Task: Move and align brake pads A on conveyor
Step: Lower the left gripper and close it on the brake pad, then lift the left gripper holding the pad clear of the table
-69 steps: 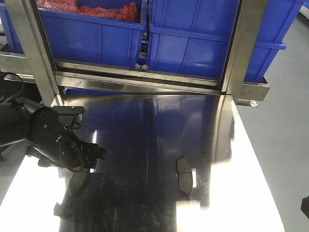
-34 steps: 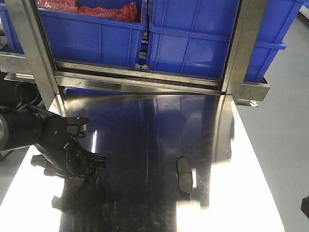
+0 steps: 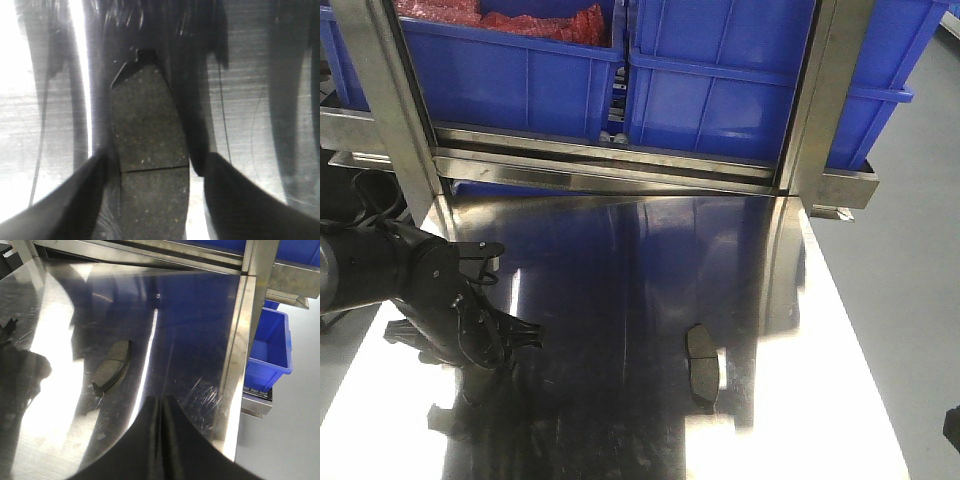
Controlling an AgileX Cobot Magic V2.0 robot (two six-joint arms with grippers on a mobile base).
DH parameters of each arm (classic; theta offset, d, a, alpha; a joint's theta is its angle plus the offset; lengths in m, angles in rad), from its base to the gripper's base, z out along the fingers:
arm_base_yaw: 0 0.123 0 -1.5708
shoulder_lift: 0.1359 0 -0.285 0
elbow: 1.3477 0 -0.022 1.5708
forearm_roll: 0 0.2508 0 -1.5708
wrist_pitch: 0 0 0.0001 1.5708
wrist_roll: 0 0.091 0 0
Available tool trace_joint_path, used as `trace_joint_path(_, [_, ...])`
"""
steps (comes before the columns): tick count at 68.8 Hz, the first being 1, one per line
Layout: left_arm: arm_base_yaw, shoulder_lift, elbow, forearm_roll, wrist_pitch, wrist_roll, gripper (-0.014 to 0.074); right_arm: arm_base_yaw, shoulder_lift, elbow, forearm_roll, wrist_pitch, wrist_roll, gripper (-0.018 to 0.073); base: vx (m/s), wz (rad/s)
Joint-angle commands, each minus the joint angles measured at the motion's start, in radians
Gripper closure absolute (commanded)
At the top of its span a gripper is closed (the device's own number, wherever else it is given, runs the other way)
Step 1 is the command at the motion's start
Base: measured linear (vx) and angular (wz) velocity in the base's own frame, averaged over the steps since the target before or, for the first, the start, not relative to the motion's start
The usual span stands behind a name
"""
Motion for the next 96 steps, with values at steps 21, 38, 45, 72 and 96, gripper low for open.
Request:
trace_joint_path(21, [-0.004, -0.043, -0.030, -0.003, -0.029, 0.025, 0.0461, 0.000, 0.007, -0.027, -0.004, -0.066, -0.012, 0.0569, 0.00, 0.00])
trace_joint_path(38, [-0.023, -0.147, 0.037, 0.023, -0.128, 0.021, 0.0454, 0.000, 0.007, -0.027, -0.004, -0.066, -0.012, 0.0569, 0.00, 0.00])
trace_joint_path(45, [-0.032, -0.242, 0.125, 0.023, -0.204, 0.020, 0.0451, 0.000, 0.007, -0.027, -0.004, -0.066, -0.012, 0.0569, 0.00, 0.00])
trace_joint_path(72, [-0.035, -0.764, 0.421, 0.102, -0.245, 0.024, 0.0451, 0.000, 0.007, -0.027, -0.004, -0.066, -0.012, 0.0569, 0.00, 0.00])
trace_joint_path(96, [-0.035, -1.230, 0.510, 0.111, -0.198, 0.024, 0.0451, 0.000, 0.007, -0.027, -0.004, -0.066, -0.012, 0.0569, 0.00, 0.00])
